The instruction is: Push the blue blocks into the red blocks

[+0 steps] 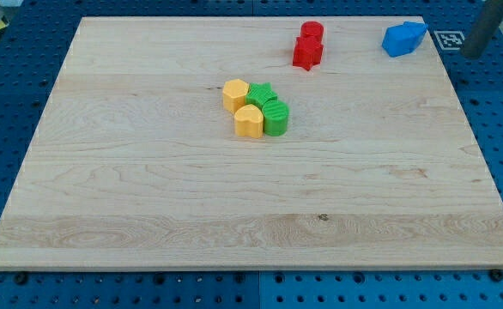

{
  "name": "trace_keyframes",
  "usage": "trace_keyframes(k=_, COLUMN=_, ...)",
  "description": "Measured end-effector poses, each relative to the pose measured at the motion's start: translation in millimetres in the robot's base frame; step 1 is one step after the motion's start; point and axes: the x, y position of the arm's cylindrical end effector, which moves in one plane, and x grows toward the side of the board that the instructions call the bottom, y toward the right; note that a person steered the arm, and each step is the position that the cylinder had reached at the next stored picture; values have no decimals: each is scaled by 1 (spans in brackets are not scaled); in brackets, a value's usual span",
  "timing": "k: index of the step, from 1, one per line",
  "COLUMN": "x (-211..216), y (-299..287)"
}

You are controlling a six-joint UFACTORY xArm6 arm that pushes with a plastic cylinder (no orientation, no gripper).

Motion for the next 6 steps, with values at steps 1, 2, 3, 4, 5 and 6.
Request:
trace_keyframes(k=1, x=-11, y=0)
trace_keyframes(k=2, x=-19, y=-5)
trace_keyframes(k=3, x=-41, y=-18)
trace_keyframes(k=4, x=-46, y=-48)
trace_keyframes(k=5, x=-28, y=-96)
trace_keyframes(k=6, x=-15, y=-121)
